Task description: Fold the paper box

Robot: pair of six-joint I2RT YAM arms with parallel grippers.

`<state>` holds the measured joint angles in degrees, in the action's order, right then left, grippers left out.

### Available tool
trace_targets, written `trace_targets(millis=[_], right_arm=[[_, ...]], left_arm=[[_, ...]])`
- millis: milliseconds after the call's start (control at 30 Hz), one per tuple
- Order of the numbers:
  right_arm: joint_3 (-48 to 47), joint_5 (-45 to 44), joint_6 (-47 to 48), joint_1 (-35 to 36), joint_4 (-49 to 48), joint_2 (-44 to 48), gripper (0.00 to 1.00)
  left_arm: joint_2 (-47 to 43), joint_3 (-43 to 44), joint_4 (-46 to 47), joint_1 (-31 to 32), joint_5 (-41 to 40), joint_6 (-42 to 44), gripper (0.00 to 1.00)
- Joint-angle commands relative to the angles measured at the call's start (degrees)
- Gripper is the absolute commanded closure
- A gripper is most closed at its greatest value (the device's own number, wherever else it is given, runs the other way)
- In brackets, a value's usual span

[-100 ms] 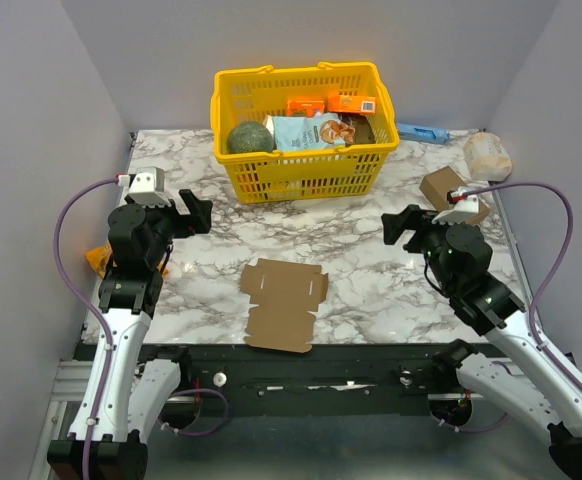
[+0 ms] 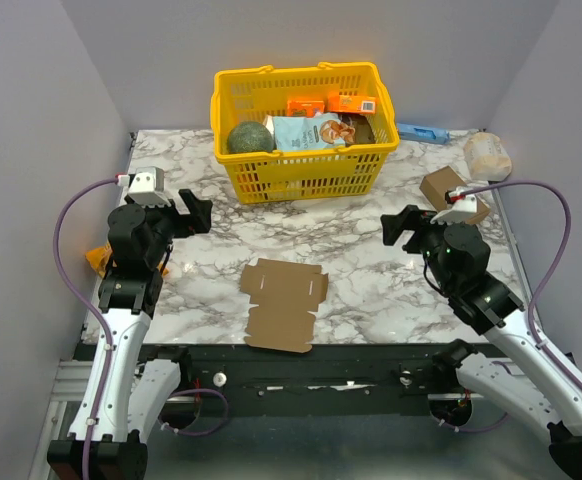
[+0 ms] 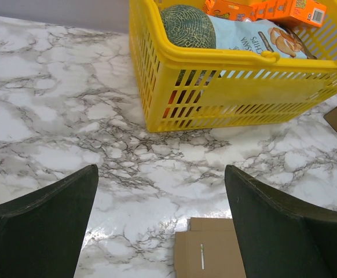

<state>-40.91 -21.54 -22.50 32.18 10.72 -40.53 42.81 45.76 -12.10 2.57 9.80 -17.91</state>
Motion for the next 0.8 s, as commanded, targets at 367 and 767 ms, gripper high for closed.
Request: trace_targets(millis=[367, 767], right_arm=[[-2.4, 12.5, -6.3, -0.1, 6.7, -0.9, 0.14], [2.9, 19.2, -25.4, 16.4, 6.3, -22.1, 0.24]], left_arm=[[0.2, -0.2, 1.2, -0.4, 2.6, -0.6, 0.01], [2.0, 0.2, -1.1, 0.1, 3.8, 1.7, 0.01]])
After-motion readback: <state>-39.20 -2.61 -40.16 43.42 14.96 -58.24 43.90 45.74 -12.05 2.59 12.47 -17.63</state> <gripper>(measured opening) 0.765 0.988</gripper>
